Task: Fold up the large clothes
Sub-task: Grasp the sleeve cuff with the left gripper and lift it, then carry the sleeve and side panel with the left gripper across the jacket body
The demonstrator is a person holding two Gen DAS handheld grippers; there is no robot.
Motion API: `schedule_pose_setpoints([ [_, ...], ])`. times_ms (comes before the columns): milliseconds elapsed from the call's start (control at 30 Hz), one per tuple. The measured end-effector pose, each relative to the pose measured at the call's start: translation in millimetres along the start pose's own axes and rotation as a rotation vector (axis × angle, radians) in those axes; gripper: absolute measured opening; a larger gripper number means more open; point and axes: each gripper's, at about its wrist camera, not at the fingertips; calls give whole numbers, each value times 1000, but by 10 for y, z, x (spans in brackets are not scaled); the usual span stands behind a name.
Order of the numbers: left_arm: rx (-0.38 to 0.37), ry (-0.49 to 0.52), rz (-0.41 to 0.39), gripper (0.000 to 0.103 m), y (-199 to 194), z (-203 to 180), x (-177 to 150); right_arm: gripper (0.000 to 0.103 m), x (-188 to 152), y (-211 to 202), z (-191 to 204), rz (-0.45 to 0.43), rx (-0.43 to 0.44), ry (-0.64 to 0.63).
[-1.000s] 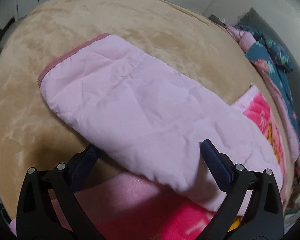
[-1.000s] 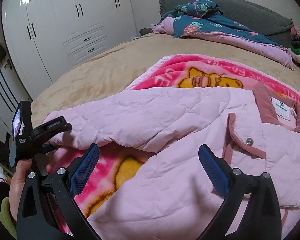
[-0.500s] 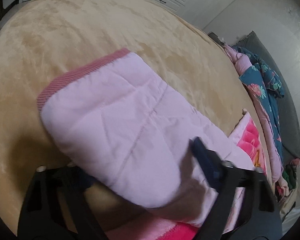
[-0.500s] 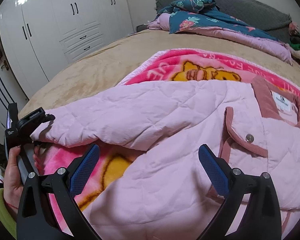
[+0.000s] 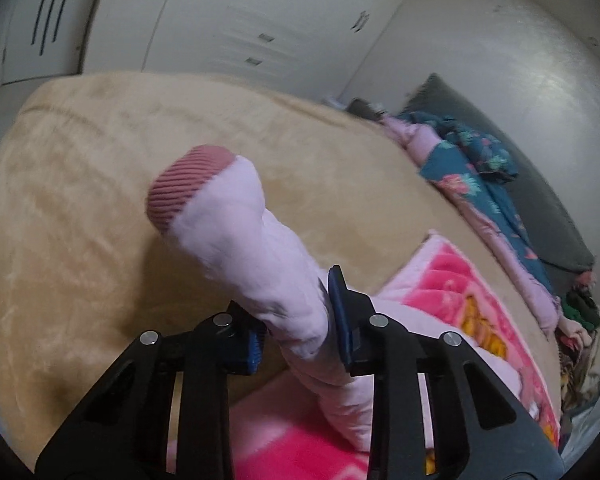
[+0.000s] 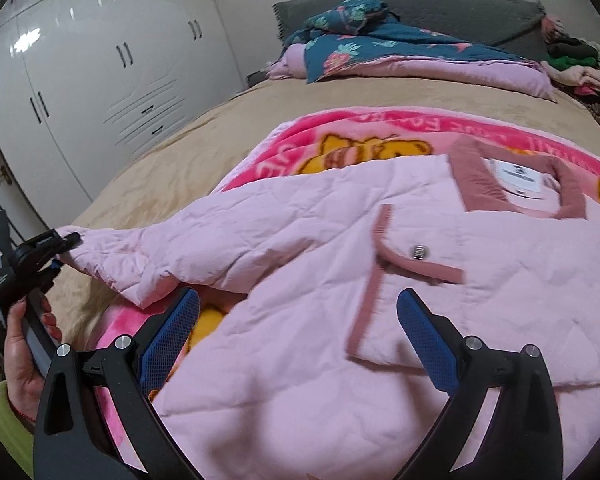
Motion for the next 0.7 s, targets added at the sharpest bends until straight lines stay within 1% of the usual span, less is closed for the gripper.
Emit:
schedule_pose_setpoints([
  [100, -48, 41, -52, 18, -185, -171, 37, 98, -11, -149, -145, -19, -12, 33],
  [200, -98, 83, -91, 16, -376, -393, 56, 98, -9, -325, -250, -30, -29, 18],
  [267, -121, 117, -100, 15, -453, -546, 63, 98, 13, -479, -316, -56, -52, 9],
  [333, -147, 155, -109, 14, -545, -727, 62, 98, 47, -695, -443, -90, -53, 27],
  [467, -190, 202, -120, 12, -705, -989, 42, 98, 45, -993, -657, -132, -60, 50],
  [567, -211, 239, -128, 12, -825, -1152, 29, 98, 19, -1190, -836, -153, -72, 68],
  [633, -196, 282, -143, 11, -922, -1297, 33, 98, 6, -1277, -916, -163, -67, 80],
  [700, -198, 294, -151, 11, -990, -1384, 57, 98, -10, -1384, -1005, -179, -65, 94],
])
Point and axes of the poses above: each gripper's, at about its wrist camera, not at the fingertips, and y roughly the way its jaws point, z to its left, x to its top, and after that the axes turned 13 degrees about y, right-handed
